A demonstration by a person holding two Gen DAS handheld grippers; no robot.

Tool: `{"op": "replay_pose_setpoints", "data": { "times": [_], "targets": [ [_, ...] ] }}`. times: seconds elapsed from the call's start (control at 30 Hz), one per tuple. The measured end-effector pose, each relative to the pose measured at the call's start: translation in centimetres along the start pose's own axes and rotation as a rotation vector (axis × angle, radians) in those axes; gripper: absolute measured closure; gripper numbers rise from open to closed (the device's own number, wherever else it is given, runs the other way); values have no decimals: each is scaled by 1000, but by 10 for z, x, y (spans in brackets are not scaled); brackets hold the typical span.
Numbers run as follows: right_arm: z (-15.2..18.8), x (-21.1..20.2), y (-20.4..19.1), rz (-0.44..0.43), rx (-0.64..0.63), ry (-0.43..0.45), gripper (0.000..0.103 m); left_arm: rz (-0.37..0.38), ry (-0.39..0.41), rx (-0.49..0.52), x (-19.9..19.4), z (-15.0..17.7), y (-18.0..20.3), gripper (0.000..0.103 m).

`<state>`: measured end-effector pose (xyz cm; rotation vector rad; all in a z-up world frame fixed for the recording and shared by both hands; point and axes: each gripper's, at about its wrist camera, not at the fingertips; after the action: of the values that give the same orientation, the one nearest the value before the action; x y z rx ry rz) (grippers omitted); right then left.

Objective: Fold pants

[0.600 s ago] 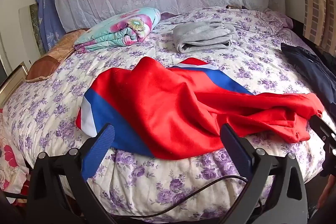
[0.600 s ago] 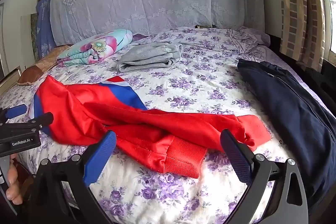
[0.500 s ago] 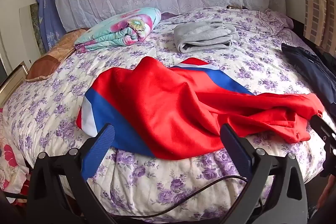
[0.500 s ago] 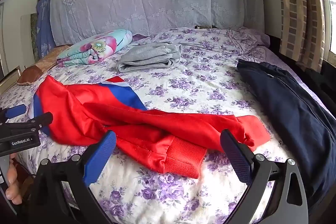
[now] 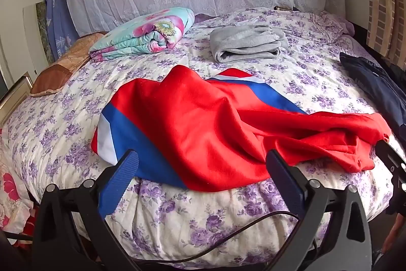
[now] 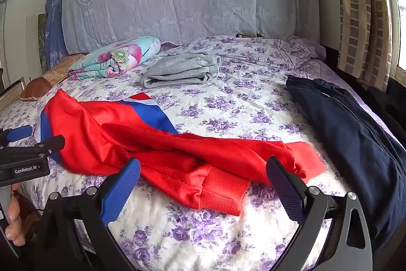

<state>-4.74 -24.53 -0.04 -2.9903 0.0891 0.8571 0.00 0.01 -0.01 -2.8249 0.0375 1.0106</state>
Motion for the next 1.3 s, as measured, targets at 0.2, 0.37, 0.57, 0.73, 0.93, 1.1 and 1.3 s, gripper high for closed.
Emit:
{"op": "replay_pose_setpoints", "data": {
  "times": [0.2, 0.37, 0.57, 0.73, 0.93, 1.1, 1.3],
  "targets": [
    [0, 0, 0, -1, -2, 0, 3, 0, -3, 0, 2, 6, -3, 5],
    [0, 0, 1, -1, -2, 0, 3, 1, -3, -1, 2, 9, -4, 5],
    [0, 0, 0, -1, -3, 1, 3, 3, -5, -2, 2, 7, -5, 5],
    [0, -1, -1, -2, -7, 0, 3, 3, -5, -5, 1, 7, -6, 5],
    [-1, -2, -2, -2, -8, 1, 3, 3, -6, -6, 1, 7, -7, 5],
    [-1, -2, -2, -1, -9, 2, 3, 4, -7, -7, 1, 6, -5, 5],
    [-2, -2, -4, 0, -10, 3, 3, 4, -8, -9, -3, -2, -7, 5]
  ]
}}
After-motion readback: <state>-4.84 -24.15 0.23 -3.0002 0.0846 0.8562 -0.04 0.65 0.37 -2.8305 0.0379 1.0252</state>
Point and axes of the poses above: each gripper's, at about its wrist camera, not at the fingertips, and x roughly the way its jaws point, y to its right, z to its underside, and after that the axes turned 2 degrees about -z, right-handed
